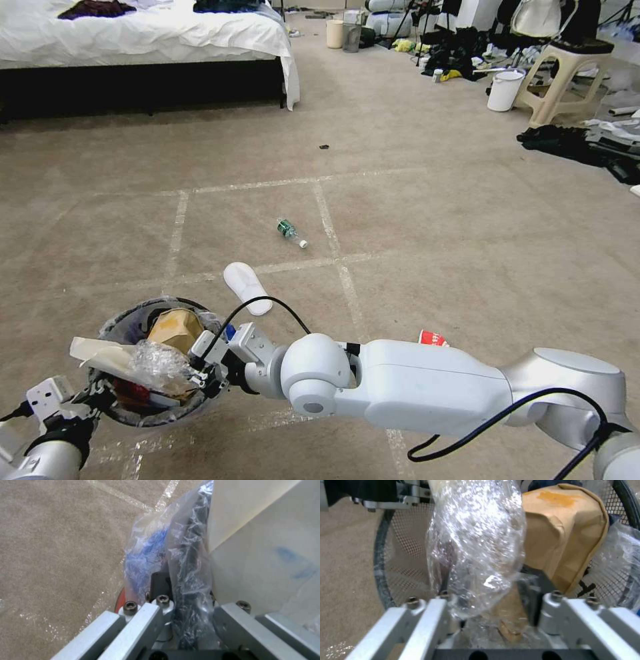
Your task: Pick up the trash bin and place the garbage on the floor into it.
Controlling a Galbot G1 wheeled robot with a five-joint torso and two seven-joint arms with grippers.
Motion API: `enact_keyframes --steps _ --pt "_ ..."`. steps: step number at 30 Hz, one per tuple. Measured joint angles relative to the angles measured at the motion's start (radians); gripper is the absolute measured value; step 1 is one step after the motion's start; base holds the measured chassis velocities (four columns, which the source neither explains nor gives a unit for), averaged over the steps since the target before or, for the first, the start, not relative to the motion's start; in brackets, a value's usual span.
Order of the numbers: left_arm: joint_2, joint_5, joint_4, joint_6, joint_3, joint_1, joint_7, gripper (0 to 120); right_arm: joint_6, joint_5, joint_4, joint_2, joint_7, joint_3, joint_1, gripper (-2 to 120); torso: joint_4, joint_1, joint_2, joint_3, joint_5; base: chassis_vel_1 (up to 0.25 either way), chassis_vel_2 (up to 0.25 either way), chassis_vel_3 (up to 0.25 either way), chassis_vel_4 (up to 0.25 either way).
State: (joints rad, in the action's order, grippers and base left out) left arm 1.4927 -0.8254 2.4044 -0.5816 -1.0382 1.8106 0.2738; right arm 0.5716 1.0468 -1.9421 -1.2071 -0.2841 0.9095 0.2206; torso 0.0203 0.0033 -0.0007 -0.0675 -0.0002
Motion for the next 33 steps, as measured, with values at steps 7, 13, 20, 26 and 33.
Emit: enact_keyframes --steps 7,13,20,26,33 --pt "-0.001 0.001 0.000 0.000 0.001 0.002 0.000 1 -0.001 -0.001 -0.004 0.005 -0.002 -0.005 -0.001 64 0.0000 0.000 0.000 0.000 0.0000 0.000 0.000 0.000 0.000" --pt "-0.001 0.002 0.000 0.001 0.001 0.003 -0.001 1 0.014 0.021 -0.012 0.002 -0.035 0.001 -0.001 88 0.0000 0.000 0.000 0.000 0.0000 0.000 0.000 0.000 0.000" --pt "0.001 0.002 0.002 0.002 0.002 0.001 -0.001 1 0.054 0.065 -0.018 -0.007 -0.094 0.010 -0.009 99 0.0000 0.000 0.000 0.000 0.0000 0.000 0.000 0.000 0.000" --pt "0.002 0.003 0.000 0.002 0.005 -0.002 -0.003 1 0.064 0.058 -0.010 -0.023 -0.111 0.007 -0.018 100 0.0000 0.000 0.000 0.000 0.0000 0.000 0.000 0.000 0.000" --pt "0.002 0.004 -0.004 0.003 0.007 -0.008 -0.003 1 0.074 0.036 -0.001 -0.034 -0.100 0.011 -0.043 100 0.0000 0.000 0.000 0.000 0.0000 0.000 0.000 0.000 0.000"
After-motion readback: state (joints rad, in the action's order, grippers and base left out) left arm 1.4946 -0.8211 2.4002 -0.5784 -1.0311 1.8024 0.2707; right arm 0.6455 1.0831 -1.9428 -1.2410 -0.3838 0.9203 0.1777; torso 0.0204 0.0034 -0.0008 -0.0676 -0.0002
